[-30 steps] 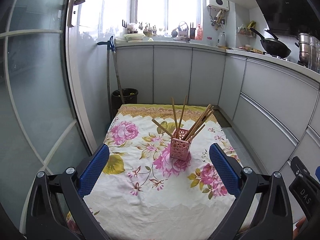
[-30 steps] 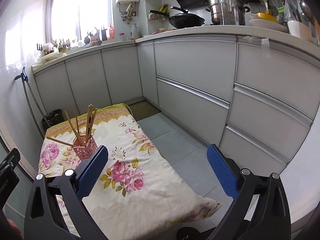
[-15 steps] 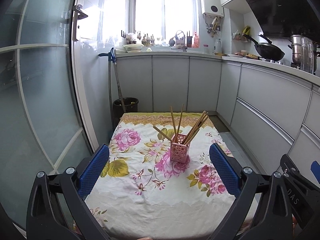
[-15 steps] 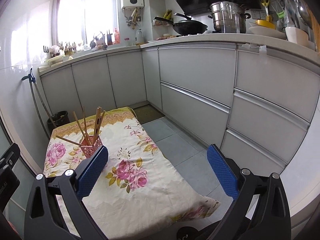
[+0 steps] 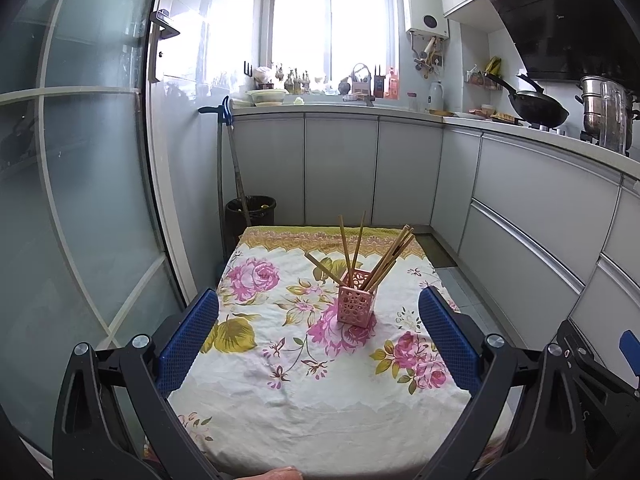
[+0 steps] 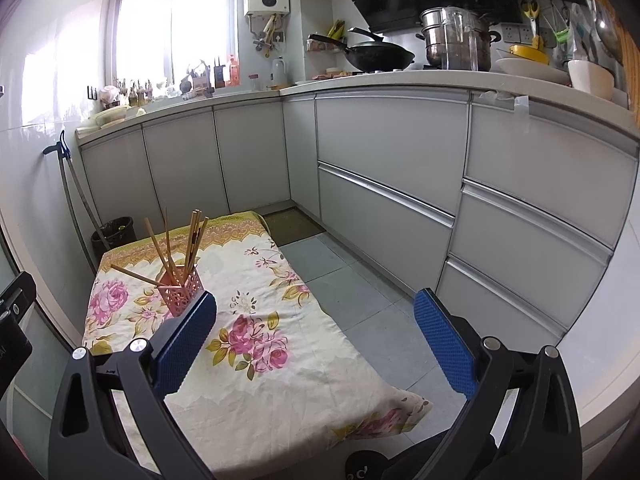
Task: Organize utensils
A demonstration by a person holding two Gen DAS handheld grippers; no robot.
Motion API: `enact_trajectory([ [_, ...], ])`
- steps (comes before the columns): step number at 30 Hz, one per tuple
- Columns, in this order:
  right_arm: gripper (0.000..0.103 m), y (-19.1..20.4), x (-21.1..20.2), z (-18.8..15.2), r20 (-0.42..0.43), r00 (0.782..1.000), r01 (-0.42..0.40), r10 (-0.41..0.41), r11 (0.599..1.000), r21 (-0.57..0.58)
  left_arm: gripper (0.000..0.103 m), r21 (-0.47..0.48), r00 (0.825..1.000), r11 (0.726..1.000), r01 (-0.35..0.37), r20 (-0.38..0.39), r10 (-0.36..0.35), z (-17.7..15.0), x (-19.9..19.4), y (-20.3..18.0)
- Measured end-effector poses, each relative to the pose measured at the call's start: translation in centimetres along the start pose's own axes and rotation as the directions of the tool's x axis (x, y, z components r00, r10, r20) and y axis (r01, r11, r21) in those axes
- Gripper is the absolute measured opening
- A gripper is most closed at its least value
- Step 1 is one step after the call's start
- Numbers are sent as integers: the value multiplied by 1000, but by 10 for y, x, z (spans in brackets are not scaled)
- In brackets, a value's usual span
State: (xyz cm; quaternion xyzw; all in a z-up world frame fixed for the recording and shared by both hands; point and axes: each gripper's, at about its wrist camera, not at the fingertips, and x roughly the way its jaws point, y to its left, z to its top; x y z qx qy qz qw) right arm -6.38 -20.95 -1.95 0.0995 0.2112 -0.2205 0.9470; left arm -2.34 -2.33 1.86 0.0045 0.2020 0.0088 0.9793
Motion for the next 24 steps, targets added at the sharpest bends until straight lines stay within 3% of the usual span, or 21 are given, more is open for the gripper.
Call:
enact_trajectory([
  [24,96,2,-15,1,47,999,7,-6,1000,-17,96,-17,1000,1000,-11,-9,11,-2,2,3],
])
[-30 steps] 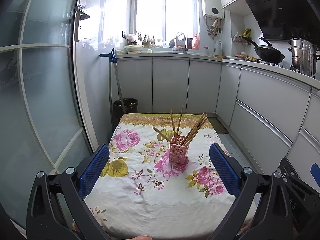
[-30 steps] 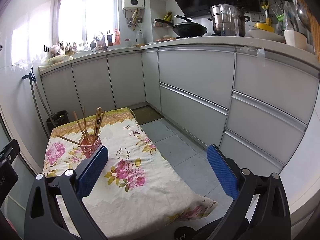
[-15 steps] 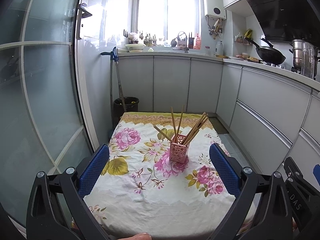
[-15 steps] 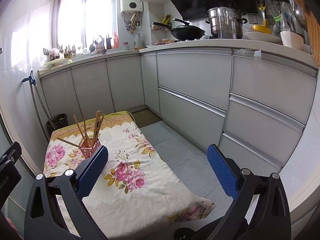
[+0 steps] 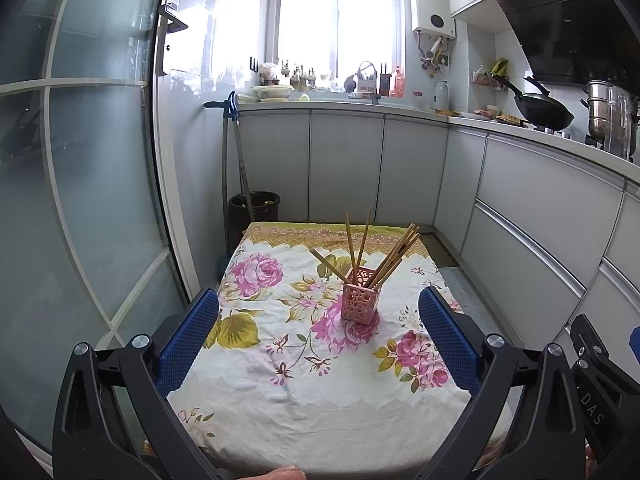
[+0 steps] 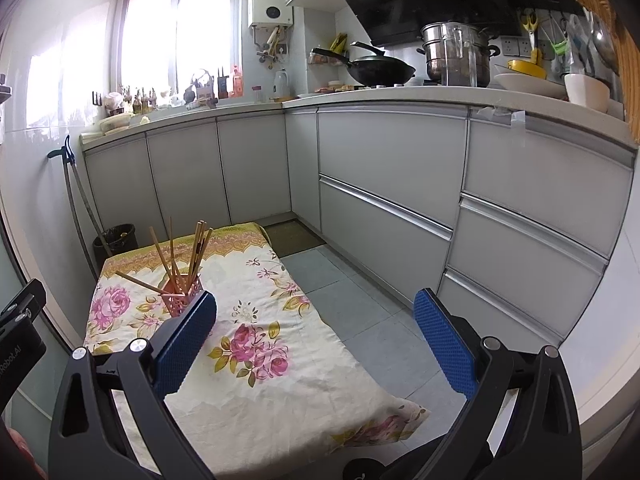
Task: Organize utensils
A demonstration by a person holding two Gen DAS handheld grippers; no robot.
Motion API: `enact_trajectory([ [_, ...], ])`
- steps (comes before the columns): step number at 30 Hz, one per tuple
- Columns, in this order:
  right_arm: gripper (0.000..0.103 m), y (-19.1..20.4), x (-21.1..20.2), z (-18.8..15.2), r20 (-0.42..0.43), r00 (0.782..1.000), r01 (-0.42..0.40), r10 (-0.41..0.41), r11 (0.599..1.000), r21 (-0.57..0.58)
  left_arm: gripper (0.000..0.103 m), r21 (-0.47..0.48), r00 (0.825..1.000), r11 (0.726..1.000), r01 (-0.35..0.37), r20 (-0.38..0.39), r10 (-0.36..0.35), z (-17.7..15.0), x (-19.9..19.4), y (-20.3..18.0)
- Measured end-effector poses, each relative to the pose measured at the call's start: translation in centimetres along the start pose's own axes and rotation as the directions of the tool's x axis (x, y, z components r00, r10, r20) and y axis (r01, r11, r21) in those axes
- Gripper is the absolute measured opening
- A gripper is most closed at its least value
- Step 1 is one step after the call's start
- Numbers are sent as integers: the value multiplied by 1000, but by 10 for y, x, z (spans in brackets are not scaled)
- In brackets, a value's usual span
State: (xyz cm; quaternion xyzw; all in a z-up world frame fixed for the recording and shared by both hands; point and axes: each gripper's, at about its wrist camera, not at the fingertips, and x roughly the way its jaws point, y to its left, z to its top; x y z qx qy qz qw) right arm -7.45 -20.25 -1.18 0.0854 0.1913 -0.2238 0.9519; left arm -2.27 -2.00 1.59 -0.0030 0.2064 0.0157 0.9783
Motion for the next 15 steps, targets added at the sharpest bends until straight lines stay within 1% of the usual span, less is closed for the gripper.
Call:
enact_trajectory([
  [11,96,-2,5,3,1,1000,15,-15,1000,0,96,0,1000,1000,-2,1,2,0,-1,3],
  [15,96,0,4,5,18,999,26,-26,1000,-12,96,-3,1000,1000,-1,2,1,0,-2,4],
])
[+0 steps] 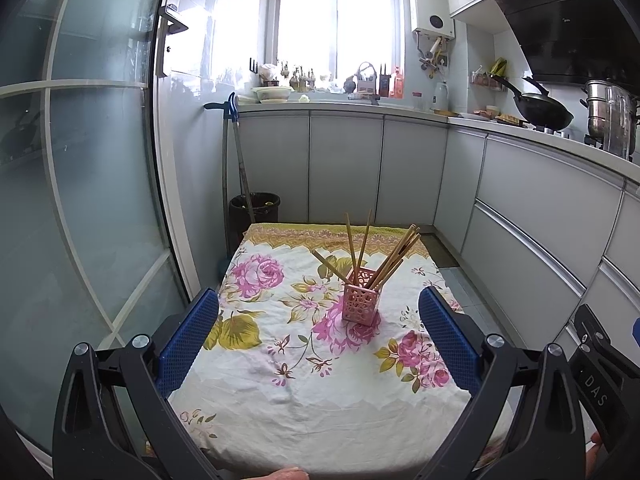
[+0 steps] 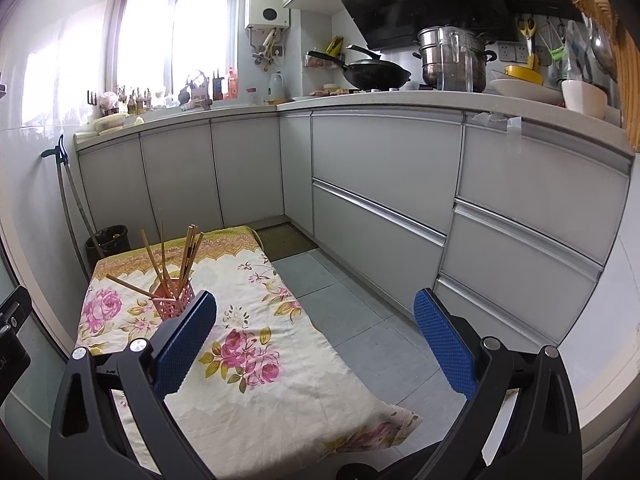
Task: Organize utensils
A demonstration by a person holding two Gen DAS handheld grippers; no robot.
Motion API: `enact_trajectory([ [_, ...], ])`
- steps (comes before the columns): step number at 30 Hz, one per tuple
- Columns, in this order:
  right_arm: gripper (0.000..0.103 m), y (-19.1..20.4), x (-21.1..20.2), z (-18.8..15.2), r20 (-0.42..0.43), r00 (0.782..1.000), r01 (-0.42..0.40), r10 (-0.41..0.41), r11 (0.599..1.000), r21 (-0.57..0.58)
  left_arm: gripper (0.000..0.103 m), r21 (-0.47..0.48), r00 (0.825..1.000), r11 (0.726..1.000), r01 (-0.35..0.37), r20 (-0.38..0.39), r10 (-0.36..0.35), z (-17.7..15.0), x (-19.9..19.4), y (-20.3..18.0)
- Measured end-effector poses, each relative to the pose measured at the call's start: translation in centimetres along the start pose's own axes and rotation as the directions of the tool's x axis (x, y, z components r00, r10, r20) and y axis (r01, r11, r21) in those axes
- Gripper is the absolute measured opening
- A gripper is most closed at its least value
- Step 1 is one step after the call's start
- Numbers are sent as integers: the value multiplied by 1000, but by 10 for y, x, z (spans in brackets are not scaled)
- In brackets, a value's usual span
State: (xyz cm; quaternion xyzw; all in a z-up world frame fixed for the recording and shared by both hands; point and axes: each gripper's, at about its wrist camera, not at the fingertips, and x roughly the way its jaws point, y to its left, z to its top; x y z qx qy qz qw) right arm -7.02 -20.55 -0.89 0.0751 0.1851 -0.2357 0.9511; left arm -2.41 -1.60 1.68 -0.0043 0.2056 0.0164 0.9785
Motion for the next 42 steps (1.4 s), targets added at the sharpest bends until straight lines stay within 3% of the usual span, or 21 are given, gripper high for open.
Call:
enact_trajectory([
  [24,96,6,0,4,-1,999,-39,39,999,-12,96,1,999,1000,25,34,-25,7,-9,3],
  [35,96,8,0,3,-13,999,-45,45,999,-10,96,17,993,1000,25,117,-27,7,-14,5],
  [42,96,6,-1,4,-7,999,-47,47,999,-1,96,-1,998,999,47,45,-47,6,-5,7],
])
